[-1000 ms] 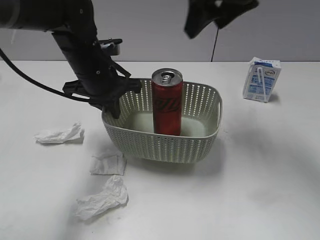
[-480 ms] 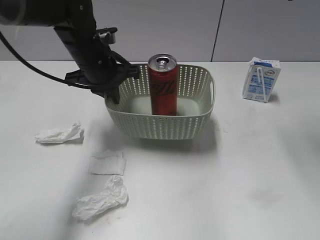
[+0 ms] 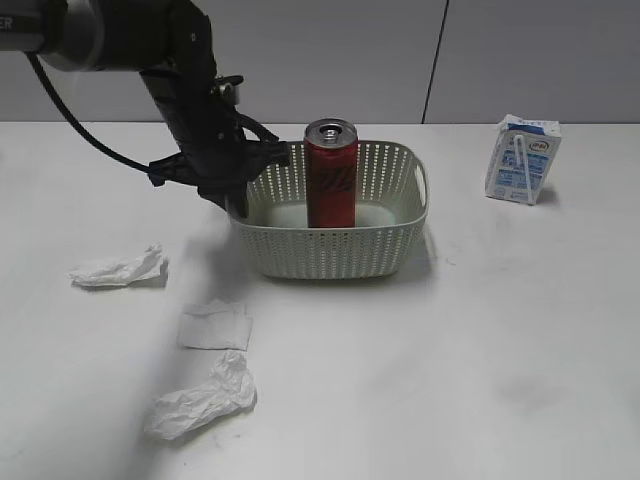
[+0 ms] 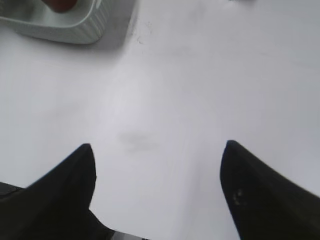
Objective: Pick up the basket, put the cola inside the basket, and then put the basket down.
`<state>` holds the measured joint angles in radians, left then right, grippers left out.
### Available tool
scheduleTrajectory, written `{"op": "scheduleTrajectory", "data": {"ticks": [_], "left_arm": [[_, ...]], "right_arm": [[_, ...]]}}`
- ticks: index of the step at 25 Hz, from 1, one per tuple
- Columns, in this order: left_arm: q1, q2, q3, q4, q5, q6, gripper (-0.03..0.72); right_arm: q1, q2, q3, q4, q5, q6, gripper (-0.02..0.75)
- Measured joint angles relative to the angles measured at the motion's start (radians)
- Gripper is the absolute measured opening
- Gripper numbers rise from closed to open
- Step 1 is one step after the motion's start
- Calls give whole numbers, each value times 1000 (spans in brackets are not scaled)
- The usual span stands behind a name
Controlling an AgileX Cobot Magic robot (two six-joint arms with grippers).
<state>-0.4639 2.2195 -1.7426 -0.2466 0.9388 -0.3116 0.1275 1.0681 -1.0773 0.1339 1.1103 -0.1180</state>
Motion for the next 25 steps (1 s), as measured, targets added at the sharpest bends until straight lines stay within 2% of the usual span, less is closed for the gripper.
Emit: {"op": "scheduleTrajectory", "data": {"ticks": [1,3,7,8,11,14,20,25], "left_arm": [[0,1,-1,-4,-4,-1,46],[0,1,-3,-10,-8,-1,161],[0,-1,-3,-30,15,33,543],[0,-5,-3,-40,19,49,592],[8,-39,-3,-57,27,81,640],[40,-99,-3,-63,48,110,649],[158,-213,-3,-61,155,200,648],[271,-286,-3,-35,255,282,647]], "right_arm": [[0,-50,49,0,-9,0,584],[0,-138,143,0,-33,1,584],[0,-303,326,0,-104,2,584],[0,-342,365,0,-122,2,584],[0,-445,490,0,-167,3,582],[0,-541,604,-3,-208,3,582],[0,-707,627,-3,-235,3,582],[0,-840,646,-3,-189,0,559]]}}
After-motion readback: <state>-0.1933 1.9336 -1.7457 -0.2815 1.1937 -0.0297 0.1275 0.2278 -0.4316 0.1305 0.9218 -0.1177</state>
